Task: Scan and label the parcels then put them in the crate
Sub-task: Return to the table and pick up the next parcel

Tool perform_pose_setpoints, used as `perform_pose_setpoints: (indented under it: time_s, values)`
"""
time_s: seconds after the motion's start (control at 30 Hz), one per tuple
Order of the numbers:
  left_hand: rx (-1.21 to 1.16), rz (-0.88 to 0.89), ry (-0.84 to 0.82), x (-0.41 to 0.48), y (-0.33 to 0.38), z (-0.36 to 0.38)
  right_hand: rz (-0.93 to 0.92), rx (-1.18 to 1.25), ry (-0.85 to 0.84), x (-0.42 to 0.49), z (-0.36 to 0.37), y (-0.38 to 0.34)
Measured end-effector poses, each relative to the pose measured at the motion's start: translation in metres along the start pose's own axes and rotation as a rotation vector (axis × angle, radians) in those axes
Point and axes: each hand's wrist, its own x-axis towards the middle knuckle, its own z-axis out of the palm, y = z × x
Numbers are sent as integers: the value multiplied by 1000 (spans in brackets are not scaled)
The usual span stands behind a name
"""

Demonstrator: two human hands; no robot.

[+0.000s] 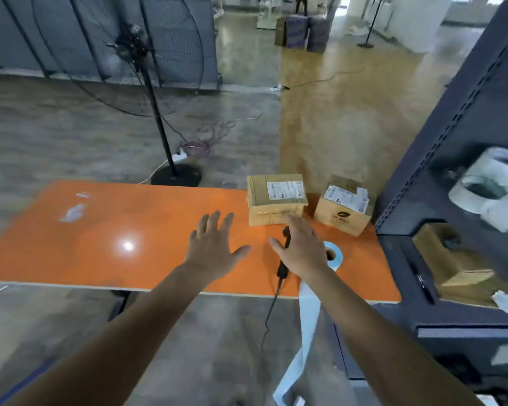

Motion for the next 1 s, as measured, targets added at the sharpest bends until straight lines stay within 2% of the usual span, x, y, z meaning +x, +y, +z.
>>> perform_pose_setpoints:
  time_s: [0.37,0.53,0.7,0.87,1.0]
  values:
    - [-59,177,-134,156,-4,17,244,68,-5,106,15,4]
    - [-101,225,-257,224,-5,39,422,150,-26,154,19,6]
    - [-188,197,-419,269,-12,66,599,258,-27,186,25,12]
    - [-230,171,-502,287,-25,79,624,301,-20,203,33,4]
    - [-301,137,-503,294,-35,77,550,312,-45,206,30,-8]
